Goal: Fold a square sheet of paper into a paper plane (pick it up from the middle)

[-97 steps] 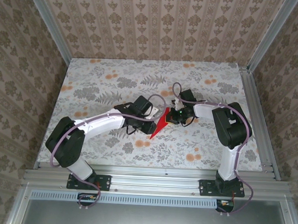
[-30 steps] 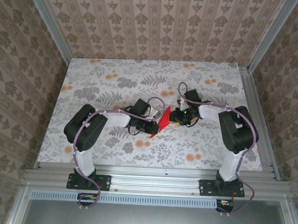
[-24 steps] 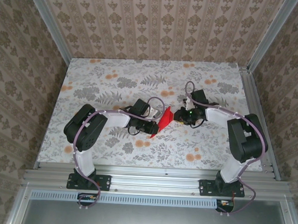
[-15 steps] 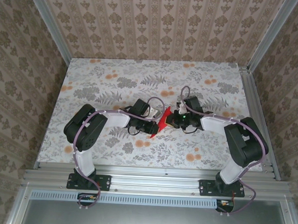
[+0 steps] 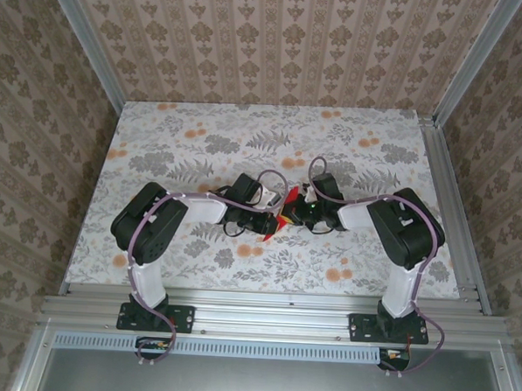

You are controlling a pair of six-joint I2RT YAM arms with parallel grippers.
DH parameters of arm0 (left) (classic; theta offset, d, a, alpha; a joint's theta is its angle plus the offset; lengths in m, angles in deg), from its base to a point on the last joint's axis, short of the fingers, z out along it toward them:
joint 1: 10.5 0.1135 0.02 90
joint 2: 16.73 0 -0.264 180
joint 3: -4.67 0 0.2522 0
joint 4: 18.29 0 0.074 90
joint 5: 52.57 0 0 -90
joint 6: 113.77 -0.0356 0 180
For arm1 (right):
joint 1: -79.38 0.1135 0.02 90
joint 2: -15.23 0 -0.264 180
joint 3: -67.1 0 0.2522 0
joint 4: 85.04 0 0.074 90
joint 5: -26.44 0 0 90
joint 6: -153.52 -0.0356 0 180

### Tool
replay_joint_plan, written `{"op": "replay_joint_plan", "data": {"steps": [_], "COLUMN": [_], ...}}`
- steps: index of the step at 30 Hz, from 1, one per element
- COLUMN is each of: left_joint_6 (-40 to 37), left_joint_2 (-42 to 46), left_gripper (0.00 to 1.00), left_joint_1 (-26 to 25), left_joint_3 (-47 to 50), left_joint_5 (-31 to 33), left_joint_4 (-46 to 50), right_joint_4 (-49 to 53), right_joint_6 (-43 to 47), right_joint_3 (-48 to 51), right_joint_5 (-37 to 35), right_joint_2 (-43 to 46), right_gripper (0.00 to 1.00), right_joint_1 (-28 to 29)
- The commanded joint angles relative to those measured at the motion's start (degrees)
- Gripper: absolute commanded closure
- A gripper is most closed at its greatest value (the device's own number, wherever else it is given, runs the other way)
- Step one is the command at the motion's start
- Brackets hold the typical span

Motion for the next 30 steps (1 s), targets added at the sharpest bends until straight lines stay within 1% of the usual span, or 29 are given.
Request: {"op": "replay_joint_plan", "data": {"steps": [1, 5, 8, 14, 18, 30], "left_joint_6": [-1.7, -1.8, -1.6, -1.2, -0.7, 1.4], "left_joint_2": [-3.7, -3.3, -2.3, 0.2, 0.7, 5.0], "left_gripper": [0.87, 0.87, 0.87, 0.87, 0.87, 0.87], "left_joint_1": [-0.1, -0.1, -0.3, -1.1, -2.1, -4.9], "left_joint_3": [2.7, 3.0, 3.3, 4.4, 4.7, 7.9], "left_joint_5": [2.9, 2.5, 2.4, 3.0, 3.3, 4.3], "left_joint_4": [5.5, 5.6, 5.9, 6.8, 7.3, 8.5], "right_joint_4": [0.6, 6.3, 7.8, 13.9, 15.6, 15.7], "right_joint_6": [1.1, 4.3, 5.1, 8.8, 10.3, 12.2], "right_joint_3": [-1.7, -3.5, -3.1, -3.0, -3.1, -1.5], "right_joint_5": [-0.6, -3.6, -4.8, -8.3, -9.3, -9.7], "right_joint_2": [-2.1, -4.4, -6.3, -6.0, -5.8, -6.2], "right_gripper": [0.95, 0.96, 0.96, 0.97, 0.97, 0.98], "right_joint_1": [0.2, -0.1, -0.8, -1.8, -2.3, -4.5]}}
